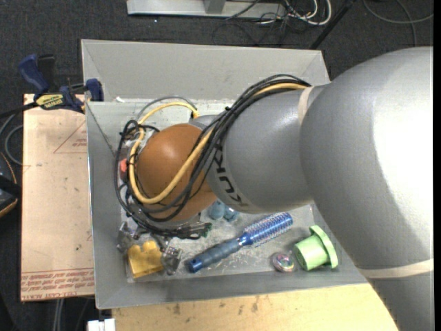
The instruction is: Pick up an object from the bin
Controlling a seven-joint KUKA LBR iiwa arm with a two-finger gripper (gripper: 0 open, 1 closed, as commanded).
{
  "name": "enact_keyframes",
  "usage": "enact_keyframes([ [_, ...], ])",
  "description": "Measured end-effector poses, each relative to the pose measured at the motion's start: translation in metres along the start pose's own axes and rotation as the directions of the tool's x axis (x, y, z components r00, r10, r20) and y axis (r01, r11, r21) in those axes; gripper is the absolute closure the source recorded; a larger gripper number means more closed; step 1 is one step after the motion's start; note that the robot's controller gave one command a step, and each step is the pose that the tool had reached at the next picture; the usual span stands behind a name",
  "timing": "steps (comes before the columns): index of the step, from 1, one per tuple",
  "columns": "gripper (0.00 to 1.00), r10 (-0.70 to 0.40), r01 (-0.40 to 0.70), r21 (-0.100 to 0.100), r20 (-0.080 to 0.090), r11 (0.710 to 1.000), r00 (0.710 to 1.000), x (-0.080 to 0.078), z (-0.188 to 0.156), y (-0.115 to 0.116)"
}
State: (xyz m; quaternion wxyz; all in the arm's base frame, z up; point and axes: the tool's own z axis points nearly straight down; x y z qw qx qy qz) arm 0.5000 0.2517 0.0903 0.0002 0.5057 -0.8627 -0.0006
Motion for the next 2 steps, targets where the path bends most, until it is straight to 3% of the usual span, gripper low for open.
enact_keyframes([
  [1,1.00,0.001,-0.001,-0.001,0.001,1.000,1.000,0.000,0.000,0.000],
  [2,1.00,-0.016,0.016,0.007,0.010,1.000,1.000,-0.001,-0.136,-0.014],
])
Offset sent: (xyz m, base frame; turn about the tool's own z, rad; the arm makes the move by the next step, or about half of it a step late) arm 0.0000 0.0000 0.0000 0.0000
